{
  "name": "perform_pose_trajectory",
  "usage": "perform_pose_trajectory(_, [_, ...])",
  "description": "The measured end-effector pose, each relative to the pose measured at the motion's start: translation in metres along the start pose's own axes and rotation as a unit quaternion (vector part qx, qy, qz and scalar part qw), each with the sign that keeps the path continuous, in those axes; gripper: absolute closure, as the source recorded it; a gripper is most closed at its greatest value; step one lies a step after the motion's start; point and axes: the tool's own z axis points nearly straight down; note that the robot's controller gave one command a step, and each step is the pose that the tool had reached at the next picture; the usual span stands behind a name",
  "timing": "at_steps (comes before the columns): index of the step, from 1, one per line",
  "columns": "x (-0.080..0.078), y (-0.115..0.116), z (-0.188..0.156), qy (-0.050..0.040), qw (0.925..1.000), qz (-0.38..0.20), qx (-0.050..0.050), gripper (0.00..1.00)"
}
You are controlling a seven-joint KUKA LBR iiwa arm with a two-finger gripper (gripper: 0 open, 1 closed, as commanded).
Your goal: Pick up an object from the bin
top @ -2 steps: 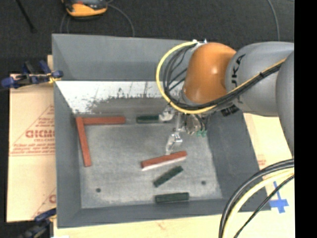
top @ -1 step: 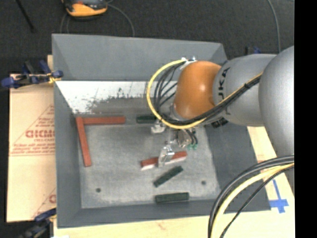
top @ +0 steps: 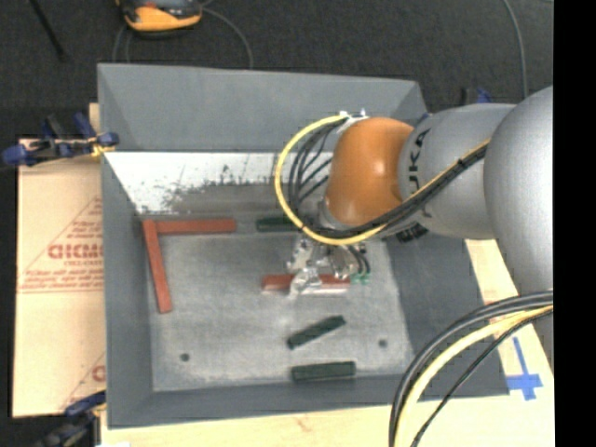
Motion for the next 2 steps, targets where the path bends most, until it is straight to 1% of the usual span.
perform_pose_trajectory(1, [0.0,0.0,0.0,0.0,1.0,0.0,0.0,1.0])
perform_pose_trajectory(2, [-0.022,0.007,-0.127,-0.0005,0.9999,0.014,0.0,1.0])
